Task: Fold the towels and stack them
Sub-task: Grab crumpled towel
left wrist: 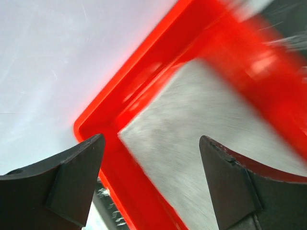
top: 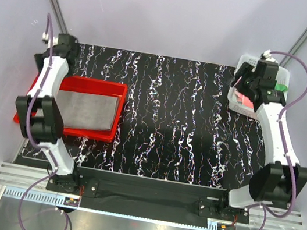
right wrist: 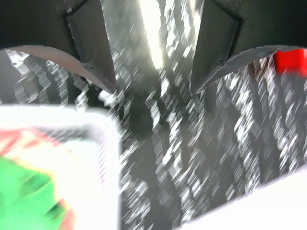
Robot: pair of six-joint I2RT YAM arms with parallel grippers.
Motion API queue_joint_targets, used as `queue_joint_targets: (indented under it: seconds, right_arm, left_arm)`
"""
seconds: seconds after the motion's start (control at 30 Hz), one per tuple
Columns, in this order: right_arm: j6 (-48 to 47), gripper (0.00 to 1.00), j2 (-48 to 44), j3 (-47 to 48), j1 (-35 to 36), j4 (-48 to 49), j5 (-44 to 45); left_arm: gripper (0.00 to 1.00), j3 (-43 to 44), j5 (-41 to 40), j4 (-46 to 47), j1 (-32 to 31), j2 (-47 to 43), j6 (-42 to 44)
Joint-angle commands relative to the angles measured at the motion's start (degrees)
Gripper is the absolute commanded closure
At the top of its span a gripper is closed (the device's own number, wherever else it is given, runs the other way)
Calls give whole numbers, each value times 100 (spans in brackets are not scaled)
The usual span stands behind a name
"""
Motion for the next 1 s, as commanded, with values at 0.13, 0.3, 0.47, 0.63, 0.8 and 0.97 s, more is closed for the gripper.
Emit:
queue_joint_targets:
  seconds: [0.13, 0.3, 0.47, 0.63, 0.8, 0.97]
  right_arm:
    - [-577, 28, 1799, 1673, -829, 115, 1040]
    - [-1085, 29, 2962, 2634, -1295, -1, 839]
    - [-1281, 32, 4438, 4223, -1559, -508, 733]
    - [-1289, 33, 5686, 5841, -1647, -1072, 891]
    - [-1333, 48, 5925, 6063, -1735, -818, 1041]
    - [-1106, 46, 5996, 6028, -1849, -712, 927]
  left_arm:
    - [12, -145, 1722, 282, -2053, -1708, 264]
    - [14, -691, 2680, 256, -3259, -2157, 476]
    - [15, -833, 2795, 335, -3840, -2254, 661]
    - [16, -762, 2980, 397, -3840, -2333, 722]
    - [18, -762, 3033, 432, -3840, -2438, 740]
    - [19, -446, 2857, 265, -3831, -2614, 740]
